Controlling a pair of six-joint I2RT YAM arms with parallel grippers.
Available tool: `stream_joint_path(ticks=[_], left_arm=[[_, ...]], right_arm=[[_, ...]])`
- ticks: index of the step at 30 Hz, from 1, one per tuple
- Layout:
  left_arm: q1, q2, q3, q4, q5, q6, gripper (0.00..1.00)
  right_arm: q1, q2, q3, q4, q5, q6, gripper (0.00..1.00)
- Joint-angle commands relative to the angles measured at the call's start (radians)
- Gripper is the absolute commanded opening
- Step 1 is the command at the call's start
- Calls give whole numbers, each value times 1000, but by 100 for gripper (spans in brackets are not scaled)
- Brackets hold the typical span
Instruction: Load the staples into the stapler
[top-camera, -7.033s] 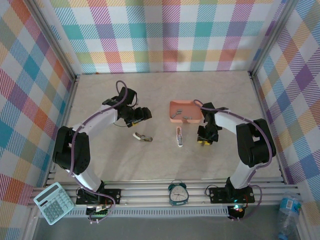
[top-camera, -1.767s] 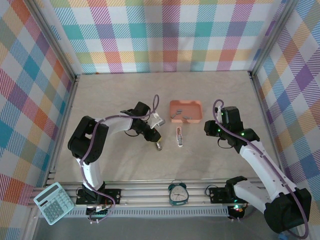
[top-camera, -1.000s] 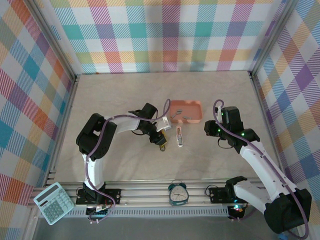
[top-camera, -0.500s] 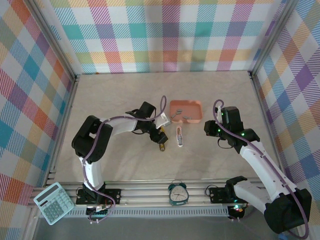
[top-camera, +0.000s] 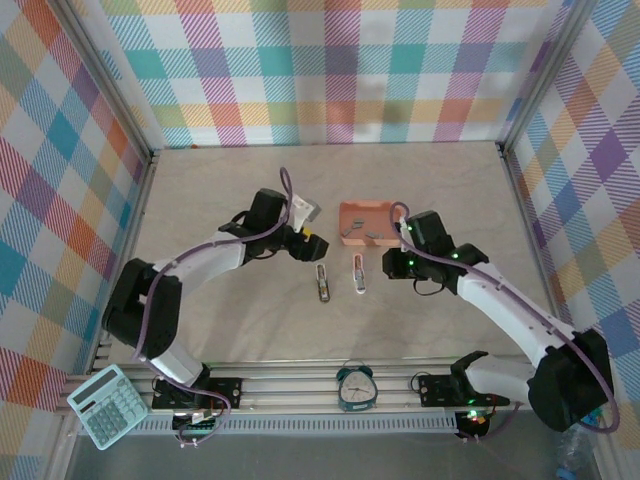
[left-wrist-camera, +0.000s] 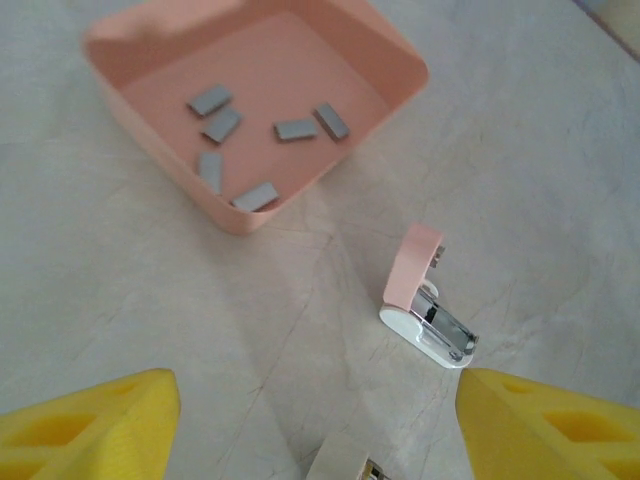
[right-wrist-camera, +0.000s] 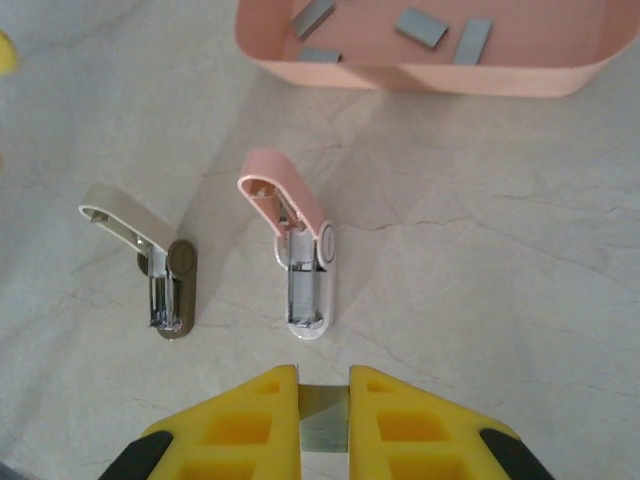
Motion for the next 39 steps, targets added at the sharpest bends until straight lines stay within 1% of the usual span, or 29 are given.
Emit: stream_joint_path(ticks=[1,3,5,8,9,11,14,18,21,24,28,33,39], left_arm=[[15,-93,-17,-48,-123,-137,73],[17,-137,-25,-105,-194,-189,73],[28,-182,-42,-148,-267,-266,74],[61,-238,-87,-171,-362,-404,75],[77,-249,-100,-206,-374,-443,76],[116,-268,-117,-223,-391,-502,76],[148,-282,-127,-238,-406,-528,77],[181,-279,-126,-242,-399,-534,78],[215,-263,-116,-253,-365,-536,78],[251,-245,-108,-255,-326,-537,78],[282,-221,-102,-257,-288,-521,78],[294,-202,-98,-267,-275,-504,78],[299,-193,-106,-264,-268,-497,78]], right_arm=[[17,36,28,-91,-11,54,14],[34,52,26,-124,-7,71,14],[74,64,37,-130,11,71,14],[137,81,50,-60,42,78,14],[160,90,57,-32,68,77,14],[206,121,73,27,126,80,14],[276,172,94,120,222,101,14],[361,246,114,220,318,141,13],[412,307,130,274,367,165,13],[451,361,147,288,405,184,13],[477,419,150,328,397,204,13],[491,493,168,339,368,229,12],[495,536,178,342,352,248,12]])
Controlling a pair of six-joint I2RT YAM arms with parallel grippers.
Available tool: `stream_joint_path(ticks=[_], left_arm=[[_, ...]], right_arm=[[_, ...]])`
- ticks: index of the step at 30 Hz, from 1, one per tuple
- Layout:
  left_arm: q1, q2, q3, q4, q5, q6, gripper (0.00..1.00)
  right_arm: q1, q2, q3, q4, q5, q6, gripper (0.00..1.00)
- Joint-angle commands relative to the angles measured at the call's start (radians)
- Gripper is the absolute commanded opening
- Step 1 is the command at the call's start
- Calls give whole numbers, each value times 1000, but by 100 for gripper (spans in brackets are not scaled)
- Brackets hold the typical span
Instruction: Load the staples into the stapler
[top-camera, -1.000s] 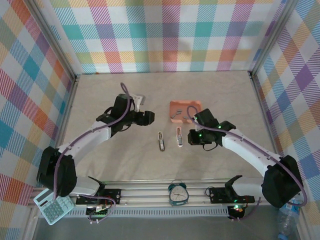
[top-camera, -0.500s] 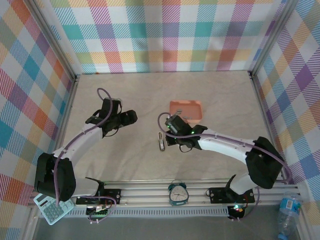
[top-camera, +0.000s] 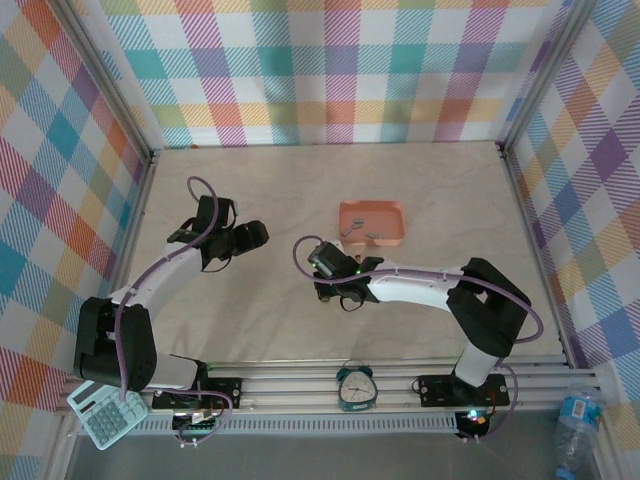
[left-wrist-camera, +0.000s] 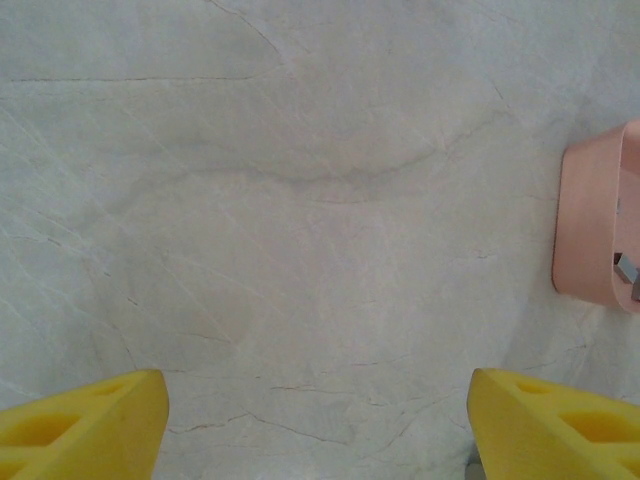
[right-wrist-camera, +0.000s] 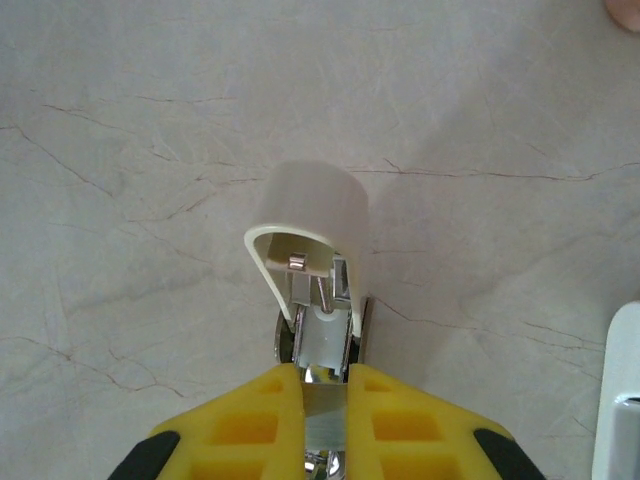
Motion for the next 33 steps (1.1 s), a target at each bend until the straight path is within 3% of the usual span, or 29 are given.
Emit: stream_joint_path(ticks=[1,33], left_arm=[[17,14,17,-21,21,20,78],[30,19,23,-32,33,53,78]], right_arm=[[8,23,30,23,-10,33,12],[33,59,61,-24,26,81,11]])
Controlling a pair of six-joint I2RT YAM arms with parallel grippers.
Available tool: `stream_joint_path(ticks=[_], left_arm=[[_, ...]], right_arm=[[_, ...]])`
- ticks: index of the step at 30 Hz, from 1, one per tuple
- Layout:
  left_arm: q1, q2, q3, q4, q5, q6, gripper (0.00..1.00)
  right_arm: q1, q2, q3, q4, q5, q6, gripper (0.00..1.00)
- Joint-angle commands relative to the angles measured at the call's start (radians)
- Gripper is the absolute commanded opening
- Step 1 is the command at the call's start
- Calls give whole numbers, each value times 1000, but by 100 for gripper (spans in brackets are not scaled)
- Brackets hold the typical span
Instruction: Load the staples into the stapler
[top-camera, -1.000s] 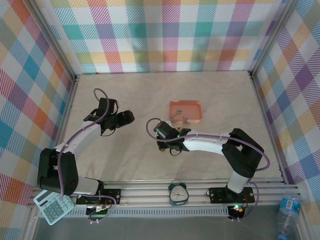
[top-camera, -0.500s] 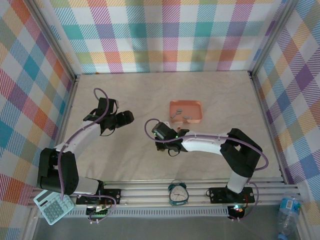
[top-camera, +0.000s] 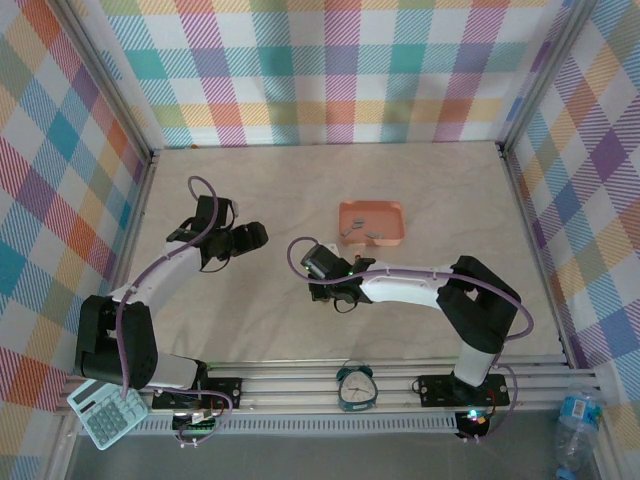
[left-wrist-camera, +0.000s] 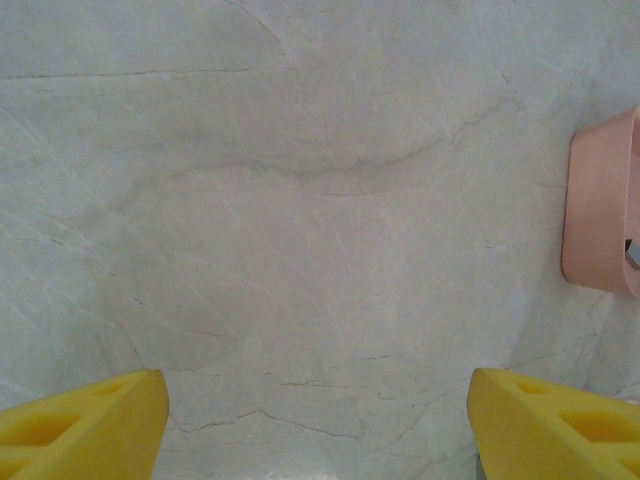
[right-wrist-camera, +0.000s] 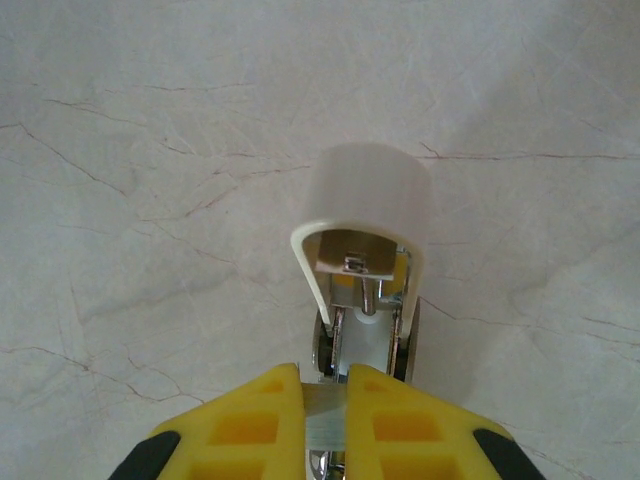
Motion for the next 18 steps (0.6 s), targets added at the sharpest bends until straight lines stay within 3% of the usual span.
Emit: stream_joint_path(ticks=[1,18], left_arm=[[16,6,20,-20,13,15,78],[17,20,20,-10,21,11,78]], right_arm=[[6,10,26,-22,26,24,11],[6,19,21,-24,39,37,11]])
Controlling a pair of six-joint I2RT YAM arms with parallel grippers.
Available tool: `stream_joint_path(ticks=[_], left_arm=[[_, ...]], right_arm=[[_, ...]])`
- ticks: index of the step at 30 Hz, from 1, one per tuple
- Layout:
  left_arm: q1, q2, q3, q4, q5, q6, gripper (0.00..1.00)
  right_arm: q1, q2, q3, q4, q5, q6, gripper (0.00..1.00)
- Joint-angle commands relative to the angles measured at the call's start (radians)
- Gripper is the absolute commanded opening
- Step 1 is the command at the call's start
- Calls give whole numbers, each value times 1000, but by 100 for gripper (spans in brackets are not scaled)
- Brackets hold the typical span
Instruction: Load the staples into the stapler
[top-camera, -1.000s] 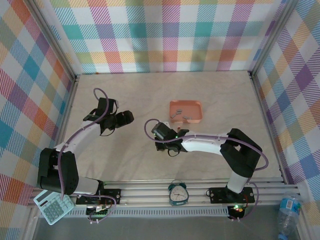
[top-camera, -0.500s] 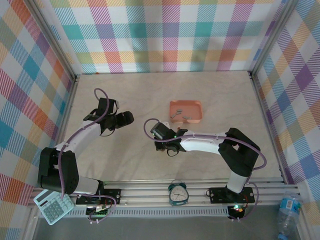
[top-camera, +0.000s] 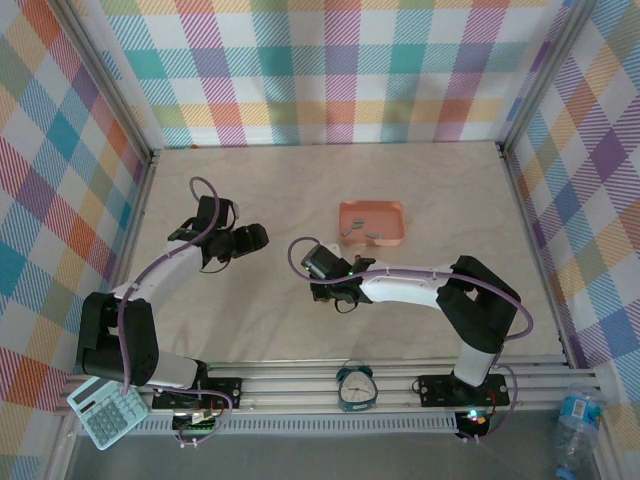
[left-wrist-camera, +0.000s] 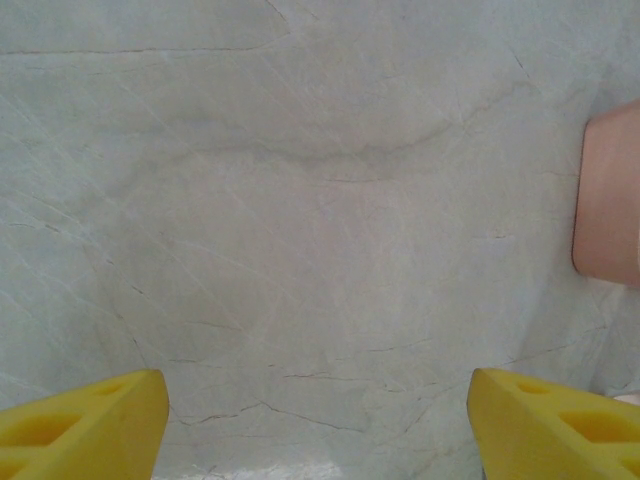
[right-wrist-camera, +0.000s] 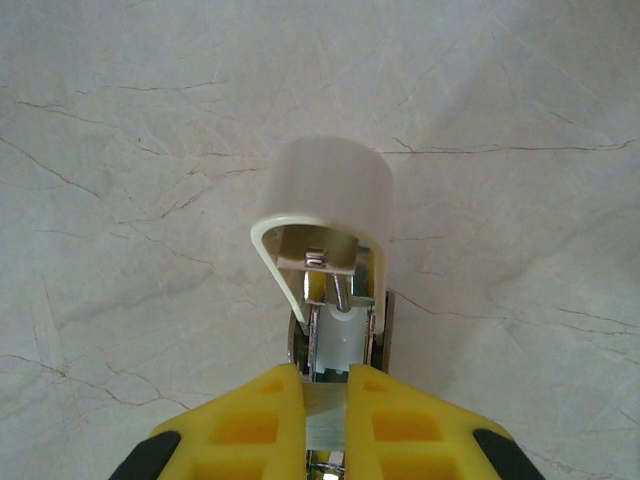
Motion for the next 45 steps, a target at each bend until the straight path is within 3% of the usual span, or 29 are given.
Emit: stream_joint_path(ticks=[1,32,45], left_arm=[[18,5,21,-2,11,12,78],[17,5,20,-2,16,13,78],[18,14,63,-64,45,48,78]], right_arm=[[5,19,21,-7,16,21,11],[12,-25,-13,0,55,24,11],[20,-33,-23,1,73,-54,11]])
